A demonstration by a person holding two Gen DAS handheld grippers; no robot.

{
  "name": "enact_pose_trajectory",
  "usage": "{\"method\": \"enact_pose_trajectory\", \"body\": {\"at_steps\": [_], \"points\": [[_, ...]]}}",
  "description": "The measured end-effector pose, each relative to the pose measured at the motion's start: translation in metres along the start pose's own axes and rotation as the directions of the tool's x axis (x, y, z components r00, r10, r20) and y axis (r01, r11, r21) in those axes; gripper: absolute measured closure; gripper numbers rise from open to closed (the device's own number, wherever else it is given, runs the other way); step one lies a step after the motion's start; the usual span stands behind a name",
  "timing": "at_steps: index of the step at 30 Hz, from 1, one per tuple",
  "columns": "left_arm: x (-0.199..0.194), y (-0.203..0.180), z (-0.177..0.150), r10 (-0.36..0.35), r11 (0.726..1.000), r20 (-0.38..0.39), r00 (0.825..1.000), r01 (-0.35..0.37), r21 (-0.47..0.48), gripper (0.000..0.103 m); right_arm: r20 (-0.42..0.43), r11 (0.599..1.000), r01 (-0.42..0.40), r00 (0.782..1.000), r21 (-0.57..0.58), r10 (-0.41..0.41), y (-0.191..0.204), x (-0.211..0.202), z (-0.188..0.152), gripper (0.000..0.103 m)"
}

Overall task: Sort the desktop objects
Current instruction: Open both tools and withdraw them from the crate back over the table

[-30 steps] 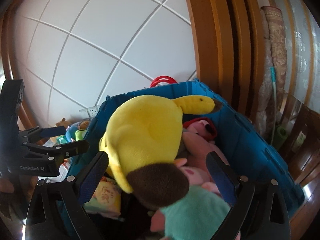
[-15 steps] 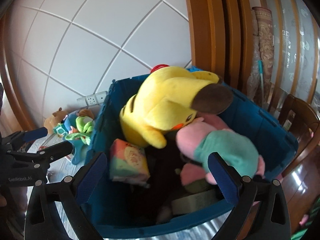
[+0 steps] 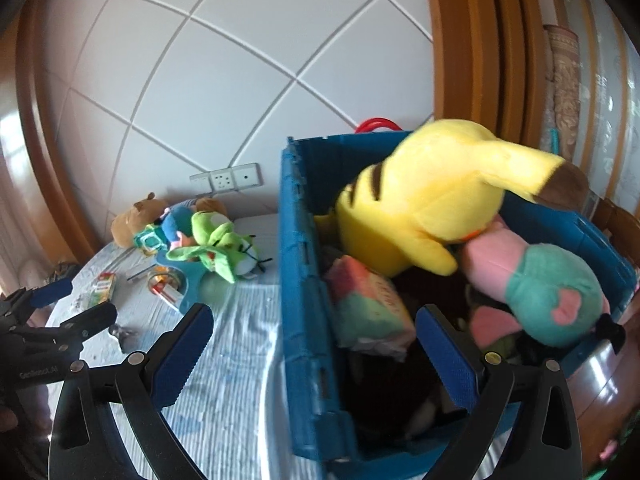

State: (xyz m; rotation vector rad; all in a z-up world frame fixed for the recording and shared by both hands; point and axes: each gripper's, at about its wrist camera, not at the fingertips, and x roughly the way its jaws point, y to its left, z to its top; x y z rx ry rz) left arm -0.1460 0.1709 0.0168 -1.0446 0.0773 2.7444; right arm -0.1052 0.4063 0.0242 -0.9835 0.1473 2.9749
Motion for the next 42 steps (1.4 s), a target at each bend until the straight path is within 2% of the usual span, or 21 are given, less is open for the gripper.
{"method": "enact_pose_trajectory", "body": {"at_steps": [7, 12, 24, 31, 42], "points": [[-0.004, 0.062, -0.024, 0.066, 0.996, -0.016, 0.998, -0.067, -0.064, 0.001, 0.006, 0.997, -0.008, 1.0, -0.072, 0.009, 0.05, 0.004, -0.001, 0.001], [-0.008, 0.103, -0.043, 0.102, 0.989, -0.039, 0.994, -0.106, -0.1, 0.001, -0.004, 0.994, -0.049, 0.999, -0.101, 0.049, 0.085, 0.009, -0.008, 0.001], [-0.02, 0.189, -0.087, 0.16, 0.974, -0.092, 0.983, -0.172, -0.148, 0.001, -0.092, 0.978, -0.144, 0.987, -0.149, 0.131, 0.173, 0.035, -0.037, 0.001], [-0.02, 0.228, -0.111, 0.194, 0.952, -0.126, 0.973, -0.218, -0.216, 0.001, -0.181, 0.957, -0.212, 0.967, -0.196, 0.177, 0.21, 0.071, -0.049, 0.001], [0.006, 0.272, -0.115, 0.298, 0.885, -0.208, 0.932, -0.351, -0.307, 0.001, -0.268, 0.897, -0.358, 0.919, -0.26, 0.289, 0.255, 0.139, -0.036, 0.0]]}}
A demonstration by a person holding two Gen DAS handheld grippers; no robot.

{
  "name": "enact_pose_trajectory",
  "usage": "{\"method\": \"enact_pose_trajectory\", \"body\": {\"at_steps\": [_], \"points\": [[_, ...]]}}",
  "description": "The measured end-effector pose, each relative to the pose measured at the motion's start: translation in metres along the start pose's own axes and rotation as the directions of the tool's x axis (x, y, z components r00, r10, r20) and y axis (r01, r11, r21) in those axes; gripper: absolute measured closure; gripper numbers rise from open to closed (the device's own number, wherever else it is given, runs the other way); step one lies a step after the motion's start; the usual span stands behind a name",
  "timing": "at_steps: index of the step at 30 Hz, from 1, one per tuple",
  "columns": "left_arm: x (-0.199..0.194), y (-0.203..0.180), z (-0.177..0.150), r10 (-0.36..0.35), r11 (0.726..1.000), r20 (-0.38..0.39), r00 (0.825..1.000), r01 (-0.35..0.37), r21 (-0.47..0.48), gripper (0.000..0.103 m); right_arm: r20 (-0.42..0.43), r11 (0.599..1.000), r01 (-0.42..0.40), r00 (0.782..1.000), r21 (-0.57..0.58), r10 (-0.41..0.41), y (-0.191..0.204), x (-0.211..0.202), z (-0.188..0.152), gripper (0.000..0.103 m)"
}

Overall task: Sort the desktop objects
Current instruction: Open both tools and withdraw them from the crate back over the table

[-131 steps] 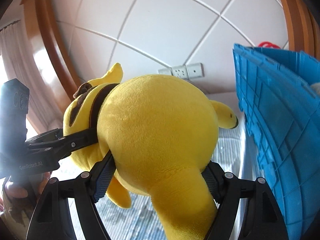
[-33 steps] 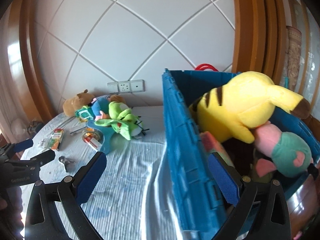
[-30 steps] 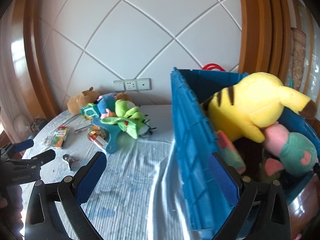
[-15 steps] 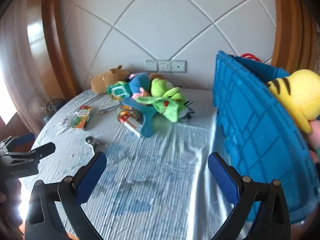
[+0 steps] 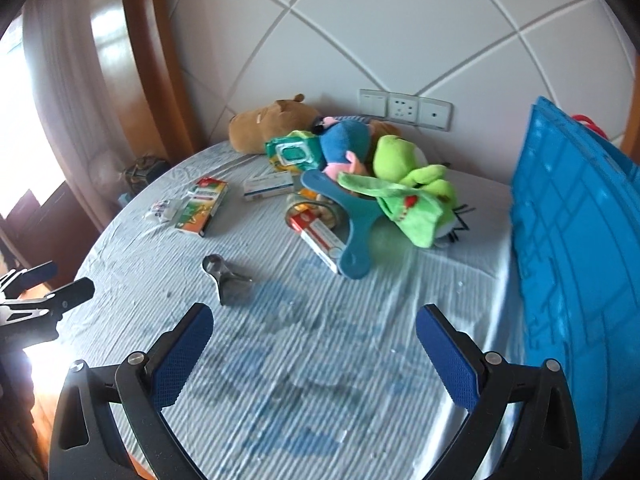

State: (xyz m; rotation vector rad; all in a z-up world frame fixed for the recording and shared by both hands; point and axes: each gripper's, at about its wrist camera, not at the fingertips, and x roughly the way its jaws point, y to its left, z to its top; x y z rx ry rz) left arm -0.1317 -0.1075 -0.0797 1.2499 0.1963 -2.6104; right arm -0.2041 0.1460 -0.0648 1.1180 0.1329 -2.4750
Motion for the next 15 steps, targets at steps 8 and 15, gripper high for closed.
{"method": "enact_pose_trajectory", "body": {"at_steps": [8, 15], "points": [[0.033, 0.014, 0.01, 0.068, 0.996, -0.05, 0.996, -0.071, -0.055, 0.001, -0.049, 0.998, -0.06, 0.997, -0.028, 0.058, -0.002, 0.052, 0.019, 0.0], [0.082, 0.012, 0.017, 0.054, 0.998, -0.121, 0.991, -0.059, -0.038, 0.001, -0.105, 0.998, -0.06, 0.993, -0.027, 0.056, -0.006, 0.098, 0.031, 0.0]]}}
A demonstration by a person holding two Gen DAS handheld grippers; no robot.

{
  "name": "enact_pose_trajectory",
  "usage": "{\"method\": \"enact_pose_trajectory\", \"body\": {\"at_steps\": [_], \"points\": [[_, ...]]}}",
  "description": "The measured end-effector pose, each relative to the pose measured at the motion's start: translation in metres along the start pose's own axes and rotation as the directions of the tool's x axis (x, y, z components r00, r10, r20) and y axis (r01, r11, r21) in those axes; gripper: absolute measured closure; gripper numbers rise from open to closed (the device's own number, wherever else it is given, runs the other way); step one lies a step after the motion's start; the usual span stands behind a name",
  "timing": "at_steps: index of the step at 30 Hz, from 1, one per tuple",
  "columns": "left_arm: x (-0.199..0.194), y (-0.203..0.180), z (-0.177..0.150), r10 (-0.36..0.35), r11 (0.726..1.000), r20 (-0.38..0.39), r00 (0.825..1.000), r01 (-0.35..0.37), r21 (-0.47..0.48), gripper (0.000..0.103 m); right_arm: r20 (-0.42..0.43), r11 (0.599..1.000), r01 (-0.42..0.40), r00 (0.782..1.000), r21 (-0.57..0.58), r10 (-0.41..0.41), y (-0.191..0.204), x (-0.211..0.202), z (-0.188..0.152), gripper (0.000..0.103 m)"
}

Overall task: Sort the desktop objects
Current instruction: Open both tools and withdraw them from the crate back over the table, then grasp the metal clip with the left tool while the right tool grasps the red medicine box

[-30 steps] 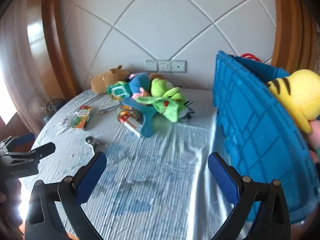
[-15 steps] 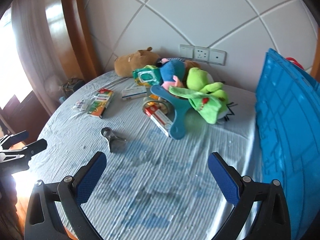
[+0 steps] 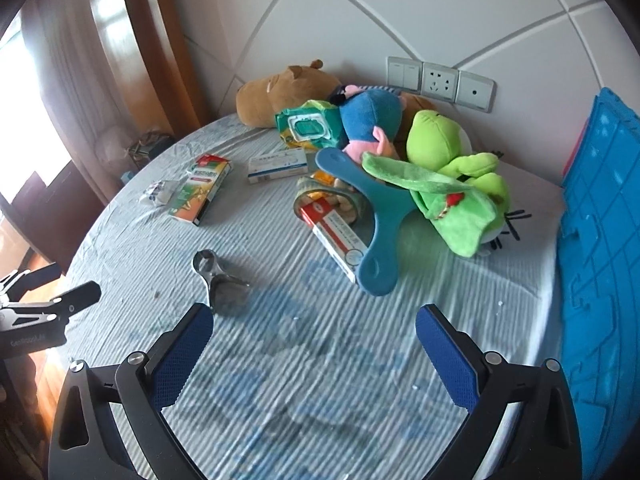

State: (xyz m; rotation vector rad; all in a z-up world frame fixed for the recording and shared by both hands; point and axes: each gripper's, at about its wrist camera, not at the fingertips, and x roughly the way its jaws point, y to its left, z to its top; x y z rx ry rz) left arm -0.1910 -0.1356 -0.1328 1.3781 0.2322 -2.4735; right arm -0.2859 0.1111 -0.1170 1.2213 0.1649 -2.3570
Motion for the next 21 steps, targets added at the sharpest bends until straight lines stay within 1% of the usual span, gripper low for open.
{"method": "enact_pose_trajectory", "body": {"at_steps": [6, 9, 17, 18, 19, 21], "points": [[0.055, -0.008, 0.014, -0.014, 1.0, -0.076, 0.997, 0.014, 0.005, 0.001, -0.051, 1.0, -0.007, 0.999, 0.019, 0.007, -0.006, 0.045, 0.013, 0.0], [0.082, -0.014, 0.019, -0.019, 1.0, -0.115, 0.993, 0.018, -0.009, 0.001, -0.073, 1.0, -0.018, 0.997, 0.014, 0.019, -0.009, 0.065, 0.018, 0.0], [0.135, -0.028, 0.03, -0.002, 0.998, -0.182, 0.983, -0.011, -0.069, 0.001, -0.13, 0.998, -0.055, 0.99, -0.039, 0.049, -0.015, 0.124, 0.038, 0.001], [0.141, -0.029, 0.03, 0.004, 0.997, -0.19, 0.982, -0.019, -0.076, 0.001, -0.135, 0.997, -0.06, 0.989, -0.045, 0.054, -0.017, 0.13, 0.04, 0.005], [0.147, -0.03, 0.031, 0.01, 0.996, -0.2, 0.98, -0.027, -0.085, 0.001, -0.14, 0.997, -0.066, 0.988, -0.051, 0.059, -0.019, 0.137, 0.043, 0.012], [0.158, -0.031, 0.031, 0.014, 0.993, -0.216, 0.976, -0.04, -0.114, 0.001, -0.151, 0.995, -0.078, 0.986, -0.063, 0.068, -0.023, 0.15, 0.049, 0.016]]}}
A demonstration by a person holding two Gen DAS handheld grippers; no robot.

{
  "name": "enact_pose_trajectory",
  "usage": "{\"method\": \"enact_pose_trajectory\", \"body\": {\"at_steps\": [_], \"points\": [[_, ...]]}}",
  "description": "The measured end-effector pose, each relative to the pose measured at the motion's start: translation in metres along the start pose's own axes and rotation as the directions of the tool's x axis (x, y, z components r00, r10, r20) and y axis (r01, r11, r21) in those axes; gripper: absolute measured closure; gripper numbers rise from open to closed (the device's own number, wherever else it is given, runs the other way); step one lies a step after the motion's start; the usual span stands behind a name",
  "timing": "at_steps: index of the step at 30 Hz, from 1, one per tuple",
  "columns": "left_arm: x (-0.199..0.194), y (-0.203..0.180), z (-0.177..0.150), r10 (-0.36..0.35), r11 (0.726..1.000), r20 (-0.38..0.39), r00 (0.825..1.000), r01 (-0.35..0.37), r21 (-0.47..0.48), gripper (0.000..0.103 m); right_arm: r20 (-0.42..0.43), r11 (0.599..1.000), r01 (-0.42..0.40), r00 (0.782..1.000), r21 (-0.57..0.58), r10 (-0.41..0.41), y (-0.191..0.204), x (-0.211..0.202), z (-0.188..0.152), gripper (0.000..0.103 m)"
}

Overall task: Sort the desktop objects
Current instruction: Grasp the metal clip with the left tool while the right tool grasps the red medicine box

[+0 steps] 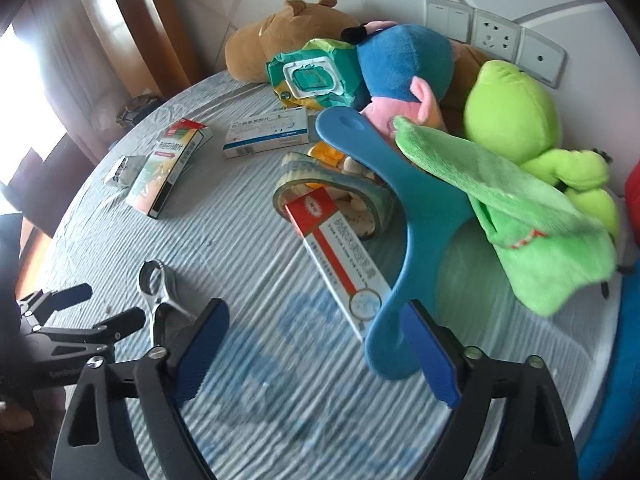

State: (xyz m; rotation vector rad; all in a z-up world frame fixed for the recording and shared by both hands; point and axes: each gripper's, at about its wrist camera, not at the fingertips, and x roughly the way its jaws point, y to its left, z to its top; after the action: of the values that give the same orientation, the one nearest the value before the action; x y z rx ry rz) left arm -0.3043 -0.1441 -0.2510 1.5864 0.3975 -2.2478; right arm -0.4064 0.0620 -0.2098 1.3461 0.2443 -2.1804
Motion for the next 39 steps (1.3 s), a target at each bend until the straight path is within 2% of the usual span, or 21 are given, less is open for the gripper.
{"method": "enact_pose_trajectory", "body": {"at_steps": [5, 9, 14, 15, 16, 18, 19, 21, 26, 32, 39], "points": [[0.024, -0.003, 0.008, 0.017, 0.998, -0.018, 1.0, -0.018, -0.065, 0.002, -0.032, 0.998, -0.019, 0.999, -0.053, 0.017, -0.007, 0.033, 0.015, 0.016], [0.042, -0.004, 0.012, 0.033, 0.992, -0.042, 0.999, -0.038, -0.121, 0.01, -0.06, 0.998, -0.019, 0.998, -0.063, 0.015, -0.015, 0.059, 0.02, 0.019], [0.058, -0.011, 0.013, 0.039, 0.994, -0.066, 0.997, -0.046, -0.104, 0.014, -0.08, 0.998, -0.018, 0.997, -0.063, 0.013, -0.022, 0.081, 0.021, 0.019], [0.059, -0.013, 0.013, 0.038, 0.994, -0.06, 0.997, -0.043, -0.096, 0.018, -0.081, 0.998, -0.018, 0.997, -0.066, 0.013, -0.022, 0.085, 0.022, 0.022], [0.059, -0.014, 0.014, 0.036, 0.995, -0.055, 0.998, -0.04, -0.088, 0.019, -0.089, 0.997, -0.006, 0.996, -0.072, 0.0, -0.021, 0.088, 0.021, 0.033], [0.058, -0.016, 0.015, 0.028, 0.997, -0.037, 0.999, -0.031, -0.068, 0.033, -0.091, 0.997, 0.022, 0.995, -0.075, -0.028, -0.022, 0.092, 0.021, 0.051], [0.057, -0.016, 0.015, 0.026, 0.998, -0.031, 0.999, -0.027, -0.059, 0.036, -0.091, 0.998, 0.014, 0.996, -0.059, -0.019, -0.024, 0.092, 0.02, 0.051], [0.054, -0.015, 0.014, 0.02, 0.999, -0.025, 1.0, -0.021, -0.041, 0.05, -0.092, 0.999, 0.014, 0.996, -0.048, -0.018, -0.026, 0.091, 0.019, 0.051], [0.048, -0.011, 0.008, 0.005, 1.0, -0.031, 1.0, -0.006, -0.017, 0.06, -0.113, 0.999, -0.01, 0.994, -0.036, 0.006, -0.02, 0.084, 0.004, 0.054], [0.024, -0.004, -0.012, -0.011, 1.0, -0.022, 1.0, 0.011, 0.005, 0.061, -0.129, 0.999, -0.032, 0.991, -0.009, 0.03, -0.006, 0.066, -0.022, 0.056], [-0.028, -0.001, -0.03, -0.028, 0.999, 0.054, 0.998, 0.025, 0.046, 0.061, -0.066, 1.0, -0.009, 0.998, 0.026, 0.01, 0.005, 0.014, -0.037, 0.059]]}}
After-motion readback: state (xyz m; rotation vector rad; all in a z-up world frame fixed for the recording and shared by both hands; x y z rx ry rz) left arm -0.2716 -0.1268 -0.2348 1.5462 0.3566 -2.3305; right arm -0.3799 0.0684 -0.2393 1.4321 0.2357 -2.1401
